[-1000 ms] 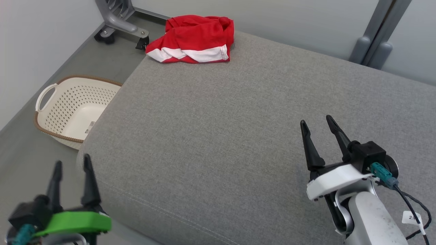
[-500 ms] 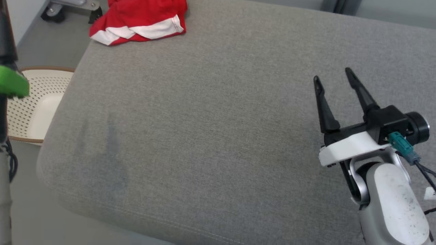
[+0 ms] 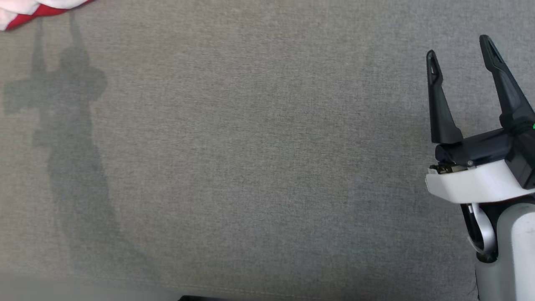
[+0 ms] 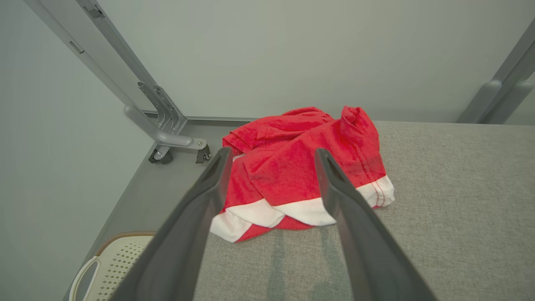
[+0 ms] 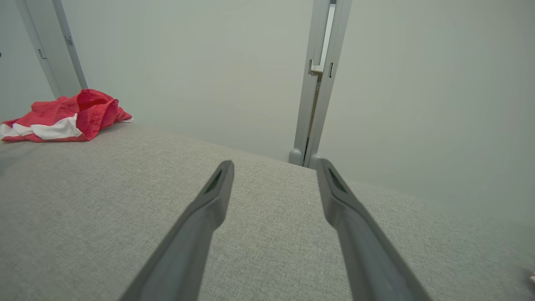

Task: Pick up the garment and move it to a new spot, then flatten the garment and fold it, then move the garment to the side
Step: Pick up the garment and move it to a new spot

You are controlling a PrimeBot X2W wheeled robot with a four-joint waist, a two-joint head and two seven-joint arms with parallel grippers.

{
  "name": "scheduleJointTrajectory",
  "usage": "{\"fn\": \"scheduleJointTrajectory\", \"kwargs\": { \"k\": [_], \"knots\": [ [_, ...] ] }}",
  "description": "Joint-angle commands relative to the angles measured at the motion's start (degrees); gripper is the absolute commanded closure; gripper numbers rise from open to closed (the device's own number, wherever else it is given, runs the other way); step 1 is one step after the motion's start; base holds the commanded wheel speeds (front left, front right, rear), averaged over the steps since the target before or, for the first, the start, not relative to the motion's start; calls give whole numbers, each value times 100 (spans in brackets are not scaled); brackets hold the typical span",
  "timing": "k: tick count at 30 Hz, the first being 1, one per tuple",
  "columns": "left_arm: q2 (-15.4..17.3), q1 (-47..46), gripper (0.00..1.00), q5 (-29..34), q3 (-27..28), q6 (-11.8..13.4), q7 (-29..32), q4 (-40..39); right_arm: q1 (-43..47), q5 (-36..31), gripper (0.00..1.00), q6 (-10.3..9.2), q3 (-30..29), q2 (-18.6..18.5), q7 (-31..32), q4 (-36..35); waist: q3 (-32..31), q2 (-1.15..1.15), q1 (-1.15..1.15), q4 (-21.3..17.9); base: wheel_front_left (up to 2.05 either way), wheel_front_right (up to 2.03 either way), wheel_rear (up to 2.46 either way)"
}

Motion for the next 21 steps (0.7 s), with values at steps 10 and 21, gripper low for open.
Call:
{"fn": "scheduleJointTrajectory", "kwargs": {
  "k": [10,21],
  "knots": [
    [340,-323,0,-701,-395,-18,362,757,98,-88,0,-9,-115,34,64,-655,1119,0,0,-790,0,0,0],
    [471,-469,100,-1131,-855,-19,273,1115,-9,-97,0,-9,-161,83,-73,-575,1044,0,0,-818,0,0,0]
  ]
}}
